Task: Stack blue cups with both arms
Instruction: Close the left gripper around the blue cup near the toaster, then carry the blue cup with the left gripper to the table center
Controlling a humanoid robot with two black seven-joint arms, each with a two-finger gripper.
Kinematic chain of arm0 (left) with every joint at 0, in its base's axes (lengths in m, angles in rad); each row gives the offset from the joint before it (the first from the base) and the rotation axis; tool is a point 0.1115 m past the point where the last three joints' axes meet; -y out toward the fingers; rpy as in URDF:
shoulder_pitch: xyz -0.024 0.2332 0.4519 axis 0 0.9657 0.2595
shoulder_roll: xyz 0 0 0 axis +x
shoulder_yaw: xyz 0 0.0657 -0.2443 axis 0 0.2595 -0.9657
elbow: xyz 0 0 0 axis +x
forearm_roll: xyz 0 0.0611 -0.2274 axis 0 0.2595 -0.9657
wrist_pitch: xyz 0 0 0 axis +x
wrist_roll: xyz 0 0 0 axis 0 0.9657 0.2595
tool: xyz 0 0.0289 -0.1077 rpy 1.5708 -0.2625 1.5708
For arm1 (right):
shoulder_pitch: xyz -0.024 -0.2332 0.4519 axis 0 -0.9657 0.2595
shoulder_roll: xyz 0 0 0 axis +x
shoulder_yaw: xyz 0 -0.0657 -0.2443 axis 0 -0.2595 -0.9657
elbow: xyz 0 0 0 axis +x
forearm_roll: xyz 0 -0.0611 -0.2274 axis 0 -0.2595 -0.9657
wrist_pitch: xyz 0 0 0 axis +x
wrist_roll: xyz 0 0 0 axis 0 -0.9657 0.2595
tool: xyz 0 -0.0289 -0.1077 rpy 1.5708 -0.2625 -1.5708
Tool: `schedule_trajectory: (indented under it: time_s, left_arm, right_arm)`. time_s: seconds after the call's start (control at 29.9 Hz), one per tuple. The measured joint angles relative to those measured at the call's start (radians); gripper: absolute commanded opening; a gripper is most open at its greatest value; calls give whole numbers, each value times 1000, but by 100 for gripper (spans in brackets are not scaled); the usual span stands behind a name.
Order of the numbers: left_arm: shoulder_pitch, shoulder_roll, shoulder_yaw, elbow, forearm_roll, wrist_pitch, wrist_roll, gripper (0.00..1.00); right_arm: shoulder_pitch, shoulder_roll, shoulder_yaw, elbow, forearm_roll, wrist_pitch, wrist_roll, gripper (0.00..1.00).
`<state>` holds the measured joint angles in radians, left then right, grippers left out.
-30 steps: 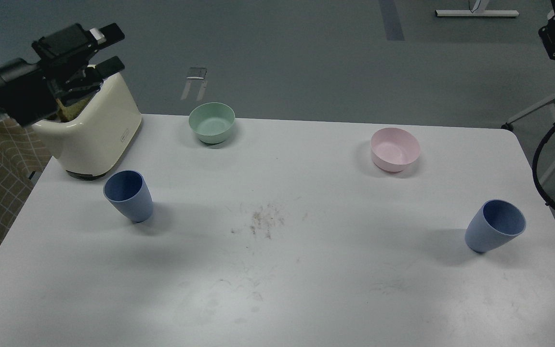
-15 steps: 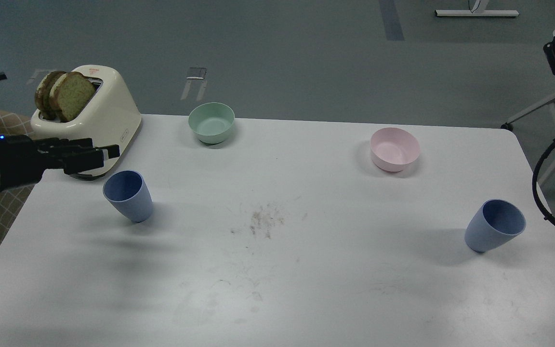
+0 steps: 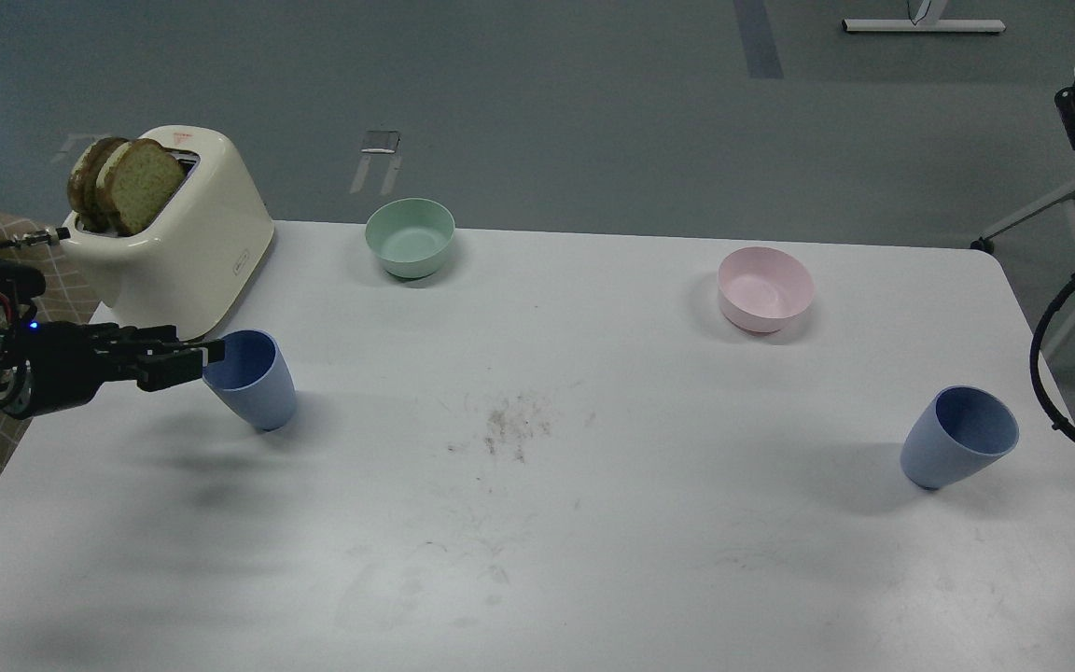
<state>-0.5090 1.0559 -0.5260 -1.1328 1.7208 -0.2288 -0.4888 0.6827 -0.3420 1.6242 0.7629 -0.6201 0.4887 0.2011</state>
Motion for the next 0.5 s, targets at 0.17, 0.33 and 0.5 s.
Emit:
schedule_trajectory:
  time_s: [0.17,0.33,0.5]
  left_arm:
    - [1,-16,1,11,-2,0,0,53]
    - [1,-35,1,28,-4,-2,0,15]
    - [1,-53,5,47,-3,-4,0,2]
  right_arm:
    - [0,0,0,0,0,0,0,100]
    - [-1,2,0,0,0,0,0,100]
    - [-2,0,0,0,0,0,0,100]
